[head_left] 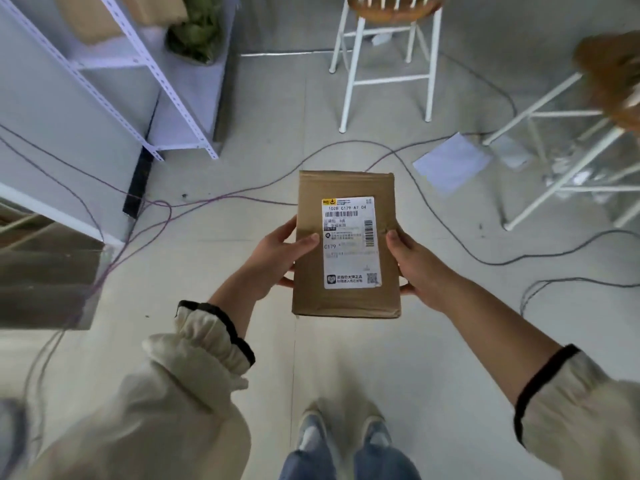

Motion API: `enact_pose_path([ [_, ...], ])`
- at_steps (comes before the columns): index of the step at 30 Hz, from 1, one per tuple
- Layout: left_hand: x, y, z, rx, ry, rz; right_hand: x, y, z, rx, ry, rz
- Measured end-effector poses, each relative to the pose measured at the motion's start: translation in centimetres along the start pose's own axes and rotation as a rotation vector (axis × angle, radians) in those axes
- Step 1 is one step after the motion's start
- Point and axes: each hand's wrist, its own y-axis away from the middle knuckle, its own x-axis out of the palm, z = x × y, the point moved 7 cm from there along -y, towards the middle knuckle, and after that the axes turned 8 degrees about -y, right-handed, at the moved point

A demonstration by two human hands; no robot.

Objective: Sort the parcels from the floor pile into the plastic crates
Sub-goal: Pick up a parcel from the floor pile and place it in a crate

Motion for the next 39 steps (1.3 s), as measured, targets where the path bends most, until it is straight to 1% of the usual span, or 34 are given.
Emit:
enact_pose_path([
  [3, -2.8, 7.5, -7.3, 0.037, -0.012, -0.003, 0.1, 8.3, 7.0, -0.034, -0.005, -0.013],
  [7, -5.5, 15.8, -13.1, 0.094, -0.038, -0.022, 0.9, 17.1, 13.0, -0.089, -0.014, -0.021],
  [11, -6.7, 21.4, -15.4, 0.167, -0.009, -0.047, 1.9, 22.9, 15.9, -0.137, 0.002, -0.001],
  [15, -7.0, 24.5, -16.5, 0.207, -0.007, -0.07, 2.3, 26.1, 17.3, -0.205, 0.027, -0.022],
  [22, -6.0, 27.4, -18.0, 0.273, -0.027, -0.044, 1.7, 30.0, 17.6, -0.249, 0.02, -0.1],
  [28, -4.0, 28.2, -20.2, 0.375, -0.109, 0.042, -0.2, 34.7, 17.4, -0.317, -0.025, -0.29],
  [30, -2.7, 28.4, -20.9, 0.389, -0.169, 0.084, -1.2, 36.6, 16.0, -0.306, -0.09, -0.364],
  [34, 0.9, 29.5, -22.8, 0.474, -0.304, 0.206, -2.5, 40.9, 12.6, -0.304, -0.33, -0.516],
  [39, 8.1, 33.9, -25.1, 0.703, -0.432, 0.344, -5.1, 47.8, 7.2, -0.328, -0.524, -0.784],
])
